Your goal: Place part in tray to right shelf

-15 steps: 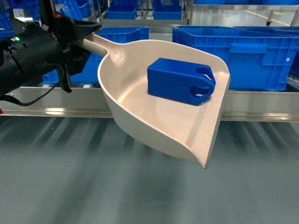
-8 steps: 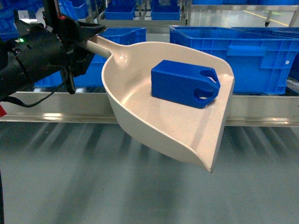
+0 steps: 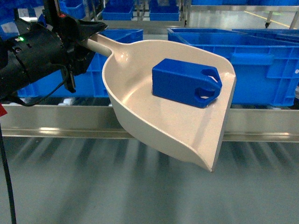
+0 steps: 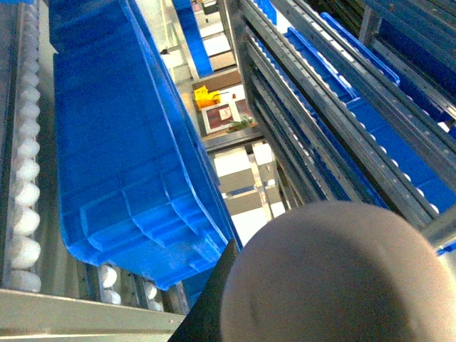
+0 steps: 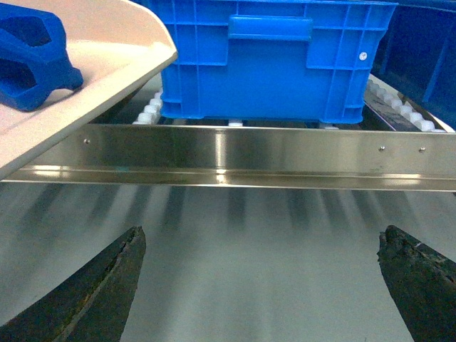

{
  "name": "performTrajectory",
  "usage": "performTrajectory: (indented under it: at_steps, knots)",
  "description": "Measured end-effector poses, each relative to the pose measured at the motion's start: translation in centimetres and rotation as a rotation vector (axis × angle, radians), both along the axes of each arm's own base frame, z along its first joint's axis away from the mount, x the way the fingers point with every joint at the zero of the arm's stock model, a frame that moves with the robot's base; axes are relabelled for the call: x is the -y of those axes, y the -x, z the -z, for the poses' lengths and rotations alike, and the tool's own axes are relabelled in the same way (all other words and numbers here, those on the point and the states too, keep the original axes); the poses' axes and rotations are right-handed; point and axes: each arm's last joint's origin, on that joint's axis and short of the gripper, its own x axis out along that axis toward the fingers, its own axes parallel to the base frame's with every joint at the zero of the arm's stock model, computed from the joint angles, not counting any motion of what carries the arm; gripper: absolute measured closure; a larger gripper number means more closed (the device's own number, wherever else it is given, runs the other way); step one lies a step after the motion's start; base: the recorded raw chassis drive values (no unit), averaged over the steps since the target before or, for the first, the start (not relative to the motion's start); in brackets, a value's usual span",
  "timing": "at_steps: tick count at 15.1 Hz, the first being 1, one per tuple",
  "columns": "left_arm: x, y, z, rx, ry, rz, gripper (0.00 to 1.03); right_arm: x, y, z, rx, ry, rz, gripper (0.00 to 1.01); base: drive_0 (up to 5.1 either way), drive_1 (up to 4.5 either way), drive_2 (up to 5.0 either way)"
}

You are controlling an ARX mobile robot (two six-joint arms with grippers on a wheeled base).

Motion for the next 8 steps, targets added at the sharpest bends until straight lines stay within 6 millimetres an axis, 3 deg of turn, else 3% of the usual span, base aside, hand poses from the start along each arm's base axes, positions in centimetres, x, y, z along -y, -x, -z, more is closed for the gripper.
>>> performTrajectory:
  at_steps: [8]
  knots:
    - [-0.18, -0.09, -0.05, -0.001, 0.0, -0.007, 0.89, -0.02, -0.05, -0.07, 0.003, -0.002, 0.0, 0.03, 0.1, 3.92, -3.7]
